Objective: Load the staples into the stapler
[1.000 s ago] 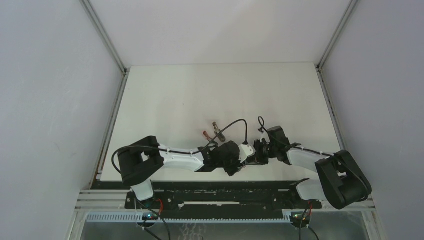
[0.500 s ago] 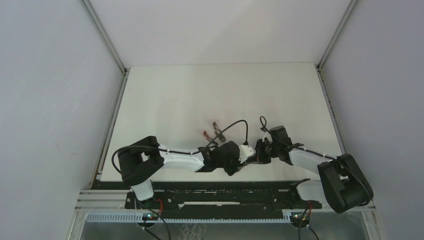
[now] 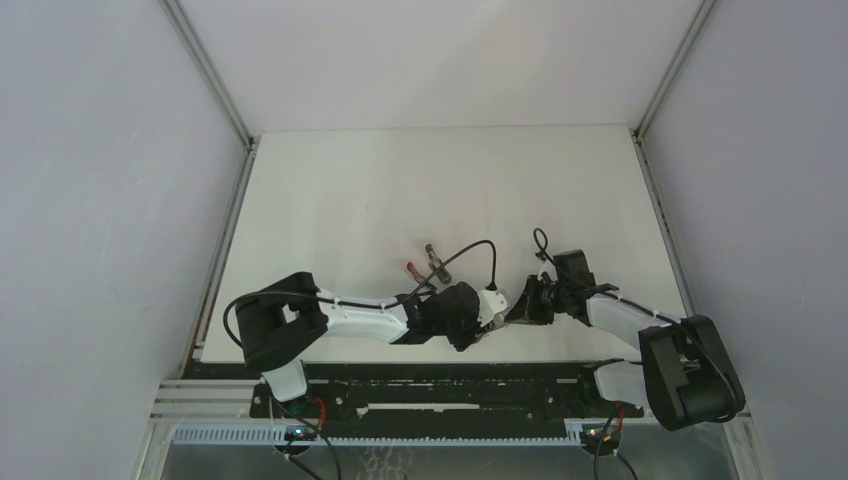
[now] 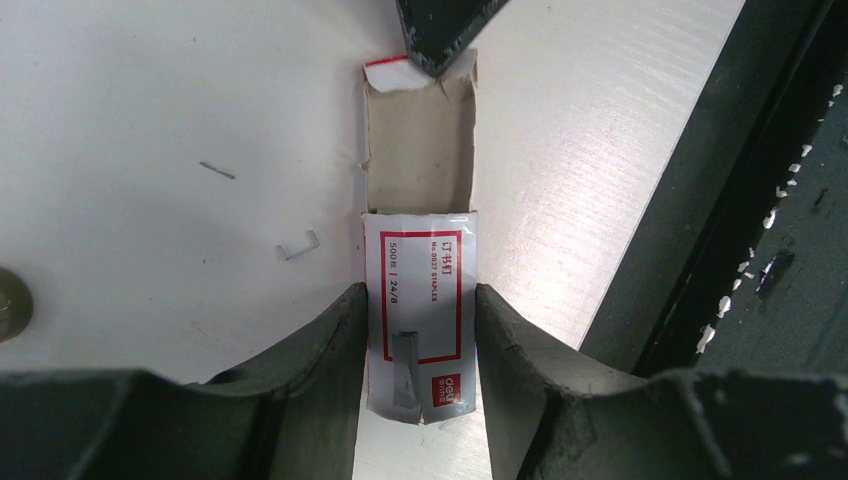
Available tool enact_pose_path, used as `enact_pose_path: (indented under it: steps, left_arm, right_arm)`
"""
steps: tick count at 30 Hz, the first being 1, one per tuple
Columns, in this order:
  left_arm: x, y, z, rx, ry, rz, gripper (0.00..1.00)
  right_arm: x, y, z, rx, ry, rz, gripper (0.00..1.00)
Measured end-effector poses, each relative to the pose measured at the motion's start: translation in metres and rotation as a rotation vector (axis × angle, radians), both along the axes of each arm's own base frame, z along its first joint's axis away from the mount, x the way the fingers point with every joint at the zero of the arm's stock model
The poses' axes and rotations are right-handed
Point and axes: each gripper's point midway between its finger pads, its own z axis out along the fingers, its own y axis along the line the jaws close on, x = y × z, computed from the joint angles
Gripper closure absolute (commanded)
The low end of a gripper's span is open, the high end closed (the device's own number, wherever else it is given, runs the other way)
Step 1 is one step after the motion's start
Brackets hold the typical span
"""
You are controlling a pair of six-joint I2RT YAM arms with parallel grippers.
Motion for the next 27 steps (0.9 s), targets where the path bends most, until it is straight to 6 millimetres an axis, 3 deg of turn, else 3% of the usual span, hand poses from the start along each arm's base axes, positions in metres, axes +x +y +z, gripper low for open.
enact_pose_path:
  steps: [10,11,16,19,22,27]
  left_arm:
    - [-0.004,0.016,-0.001,0.022,0.002,0.01,0.51]
    - [-0.004,0.017,-0.001,0.024,0.001,0.012,0.48]
    - [-0.003,0.024,0.0,0.027,-0.007,0.04,0.25]
    - [-0.002,0.032,0.008,0.01,-0.016,0.074,0.21]
    - [0.004,0.035,0.039,-0.07,-0.042,0.128,0.16]
    - [0.033,0.044,0.129,-0.337,-0.088,0.3,0.13]
  right_arm:
    - [0.014,-0.022,0.007,-0.05,-0.037,-0.047,1.0]
    - [0.014,-0.023,0.007,-0.051,-0.037,-0.048,0.96]
    - [0.013,-0.024,0.007,-0.057,-0.038,-0.04,0.6]
    - [0.015,-0.027,0.012,-0.071,-0.066,-0.044,0.51]
    - [0.02,-0.03,0.025,-0.1,-0.144,-0.048,0.5]
    - [0.031,-0.025,0.057,-0.181,-0.304,-0.022,0.53]
